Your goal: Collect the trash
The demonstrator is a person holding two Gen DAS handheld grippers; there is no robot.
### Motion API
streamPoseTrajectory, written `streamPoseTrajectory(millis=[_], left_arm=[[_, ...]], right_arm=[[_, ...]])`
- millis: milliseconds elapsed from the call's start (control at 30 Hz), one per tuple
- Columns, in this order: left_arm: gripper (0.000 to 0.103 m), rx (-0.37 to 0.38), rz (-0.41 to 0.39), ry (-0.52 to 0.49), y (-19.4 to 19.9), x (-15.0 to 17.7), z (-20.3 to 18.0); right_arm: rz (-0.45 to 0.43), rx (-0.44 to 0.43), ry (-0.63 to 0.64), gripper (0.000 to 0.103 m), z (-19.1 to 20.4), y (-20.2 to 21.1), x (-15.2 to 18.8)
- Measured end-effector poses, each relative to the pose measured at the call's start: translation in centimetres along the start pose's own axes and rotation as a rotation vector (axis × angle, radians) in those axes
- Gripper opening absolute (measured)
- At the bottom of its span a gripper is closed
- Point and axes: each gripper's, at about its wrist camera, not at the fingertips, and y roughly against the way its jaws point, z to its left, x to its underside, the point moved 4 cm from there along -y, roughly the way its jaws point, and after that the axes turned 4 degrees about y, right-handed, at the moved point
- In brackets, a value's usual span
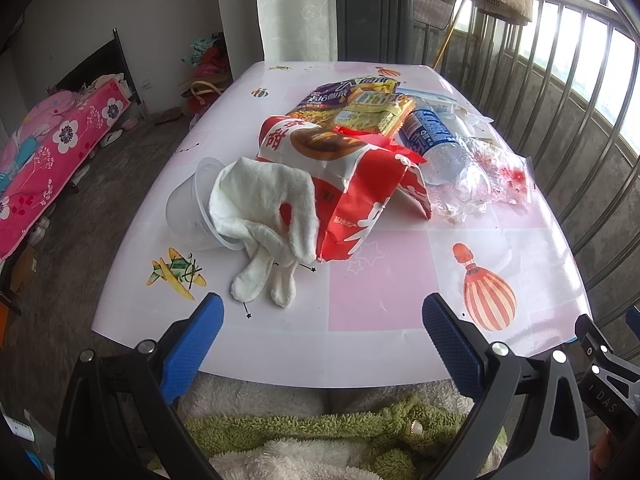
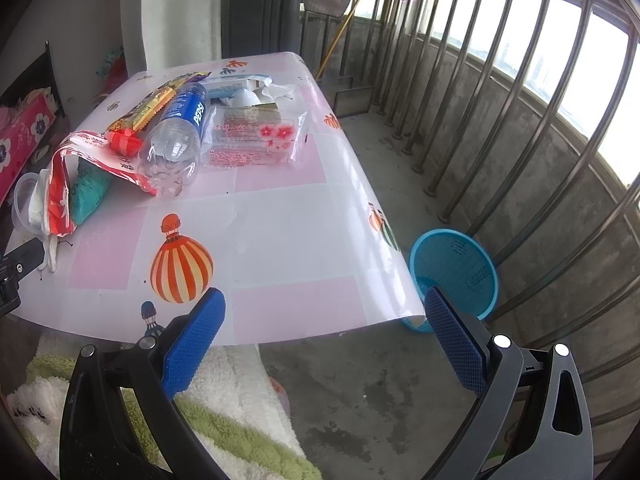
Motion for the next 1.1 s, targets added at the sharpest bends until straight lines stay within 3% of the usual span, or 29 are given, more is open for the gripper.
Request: streamPoseTrajectory(millis=[467,767,967,1100], left_arm=[[0.097,0.005,0.005,0.000,-0.2,-0.1,-0.2],[0.097,0.050,-0.063,0.008,0.2,-1.2,0.2],[0.097,0.085,-0.138,0.041,0.6,-2.3,2.4],[0.097,0.173,-0.196,0.090,0.6,-2.9,4.8]], right_arm=[[0.004,0.004,0.002,0.095,-0.2,-0.3,0.1],[-0.044,-0.019,0.029,0.095,1.1,-0.3,-1.6],[-0.116,-0.083,0.058,0.095,3.5,0.2,-4.0],[-0.158,-0.175,0.079,0.095,5.5,0.5,-5.8]])
